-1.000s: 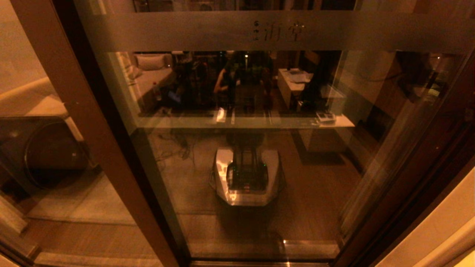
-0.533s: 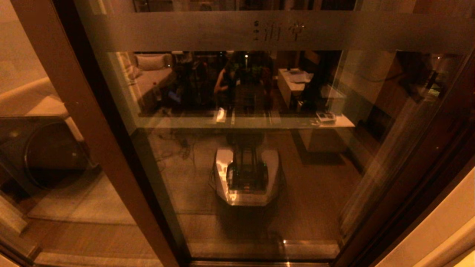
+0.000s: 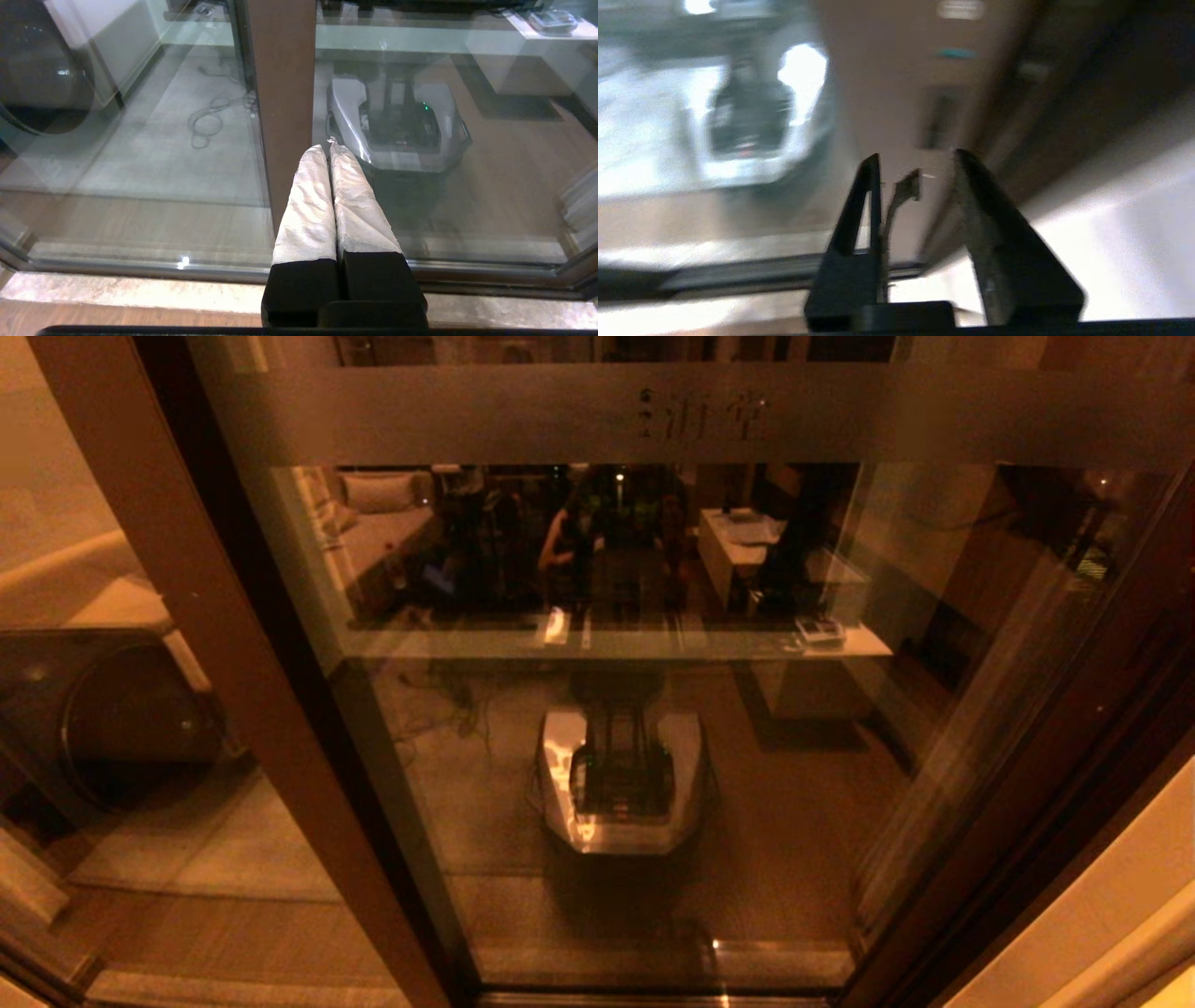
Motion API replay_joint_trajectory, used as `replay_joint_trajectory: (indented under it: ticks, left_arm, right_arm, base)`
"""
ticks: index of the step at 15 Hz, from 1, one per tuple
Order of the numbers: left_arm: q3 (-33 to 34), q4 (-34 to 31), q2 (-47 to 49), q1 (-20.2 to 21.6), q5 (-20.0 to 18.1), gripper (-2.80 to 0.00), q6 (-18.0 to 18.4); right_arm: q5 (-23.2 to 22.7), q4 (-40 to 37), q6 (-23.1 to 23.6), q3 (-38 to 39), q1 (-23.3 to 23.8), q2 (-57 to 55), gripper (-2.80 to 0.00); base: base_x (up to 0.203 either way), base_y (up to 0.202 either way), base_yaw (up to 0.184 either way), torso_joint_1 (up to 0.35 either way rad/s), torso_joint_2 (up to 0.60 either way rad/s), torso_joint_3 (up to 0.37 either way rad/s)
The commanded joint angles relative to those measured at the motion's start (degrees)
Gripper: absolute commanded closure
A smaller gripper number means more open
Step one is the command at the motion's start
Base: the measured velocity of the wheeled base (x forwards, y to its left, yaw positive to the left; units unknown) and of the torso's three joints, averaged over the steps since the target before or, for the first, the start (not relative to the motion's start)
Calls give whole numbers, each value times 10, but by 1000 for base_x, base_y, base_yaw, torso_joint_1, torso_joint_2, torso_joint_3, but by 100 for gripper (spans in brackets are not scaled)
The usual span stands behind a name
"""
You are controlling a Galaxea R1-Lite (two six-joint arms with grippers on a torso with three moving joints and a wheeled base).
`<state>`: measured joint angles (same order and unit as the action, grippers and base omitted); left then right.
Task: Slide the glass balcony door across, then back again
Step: Open the slid door
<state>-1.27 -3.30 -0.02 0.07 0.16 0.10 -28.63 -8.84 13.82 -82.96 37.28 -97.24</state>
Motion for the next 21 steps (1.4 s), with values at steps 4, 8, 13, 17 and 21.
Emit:
replay_joint_trajectory:
  ticks: [4, 8, 13, 17, 21]
  left_arm:
    - [0, 0, -1, 0, 0, 0, 0]
    - [0, 0, -1, 0, 0, 0, 0]
    - [0, 0, -1, 0, 0, 0, 0]
    - [0, 0, -1, 0, 0, 0, 0]
    - [0, 0, -1, 0, 0, 0, 0]
  right_arm:
    - [82, 49, 0, 18, -6, -1, 0]
    - [110, 91, -6, 25, -28, -30, 0]
    - [135, 145, -16, 19, -35, -65, 0]
    - [134, 164, -23, 18, -36, -76, 0]
    - [135, 205, -27, 16, -35, -96, 0]
  base:
    - [0, 0, 0, 0, 0, 0]
    - [0, 0, 0, 0, 0, 0]
    - [0, 0, 0, 0, 0, 0]
    - [0, 0, 0, 0, 0, 0]
    - [0, 0, 0, 0, 0, 0]
